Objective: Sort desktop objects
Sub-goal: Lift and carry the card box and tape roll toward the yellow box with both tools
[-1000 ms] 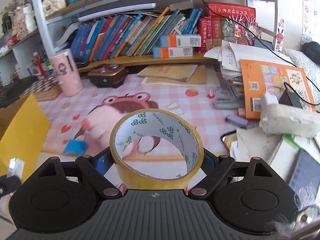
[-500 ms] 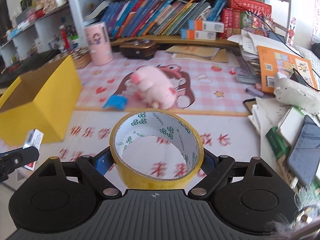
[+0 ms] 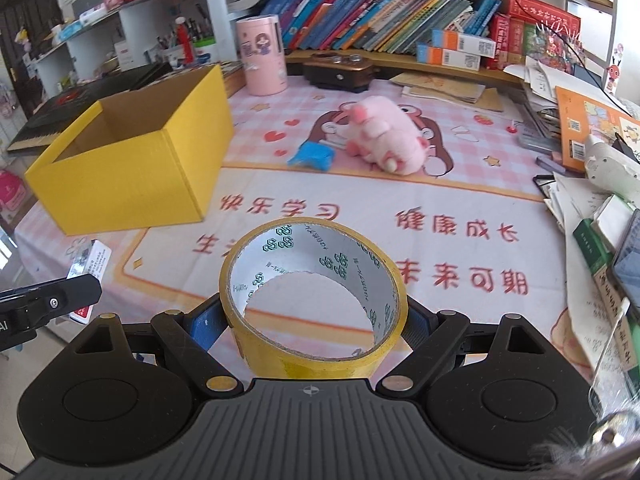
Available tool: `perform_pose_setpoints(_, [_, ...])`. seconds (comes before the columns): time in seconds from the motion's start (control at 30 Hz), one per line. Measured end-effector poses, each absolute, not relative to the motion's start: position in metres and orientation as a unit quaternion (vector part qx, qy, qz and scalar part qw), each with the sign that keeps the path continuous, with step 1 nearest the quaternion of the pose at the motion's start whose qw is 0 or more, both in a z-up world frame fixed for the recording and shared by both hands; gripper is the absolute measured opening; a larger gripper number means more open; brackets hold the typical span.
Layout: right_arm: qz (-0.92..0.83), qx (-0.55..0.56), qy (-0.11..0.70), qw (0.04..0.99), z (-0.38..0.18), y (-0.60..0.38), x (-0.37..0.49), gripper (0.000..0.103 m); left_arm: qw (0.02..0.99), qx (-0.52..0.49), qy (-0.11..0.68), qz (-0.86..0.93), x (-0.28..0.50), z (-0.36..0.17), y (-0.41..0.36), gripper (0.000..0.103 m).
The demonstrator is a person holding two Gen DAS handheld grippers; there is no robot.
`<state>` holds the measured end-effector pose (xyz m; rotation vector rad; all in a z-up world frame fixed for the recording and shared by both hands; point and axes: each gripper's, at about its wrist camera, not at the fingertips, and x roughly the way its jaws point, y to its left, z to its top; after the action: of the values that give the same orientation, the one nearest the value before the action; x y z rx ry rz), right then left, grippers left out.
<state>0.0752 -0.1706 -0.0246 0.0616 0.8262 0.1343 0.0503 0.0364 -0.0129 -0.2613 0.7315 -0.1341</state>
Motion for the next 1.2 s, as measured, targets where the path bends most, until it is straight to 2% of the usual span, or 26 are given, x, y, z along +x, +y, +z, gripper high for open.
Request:
perform_pose_setpoints(0.7, [0.111,0.020,0.392,0.913,-0.024,-0.111,0.036,0.086,0.931,-0.130,0.340,-0.028,-0.007,-0.008,0.086,0.028])
perform_pose_setpoints(1.2, [0.129,0.008,0.382,0.915,-0.018,-0.088,0.030,0.086,0.935,-0.138,0.326,-0.015,-0.021,-0.004,0.106,0.028])
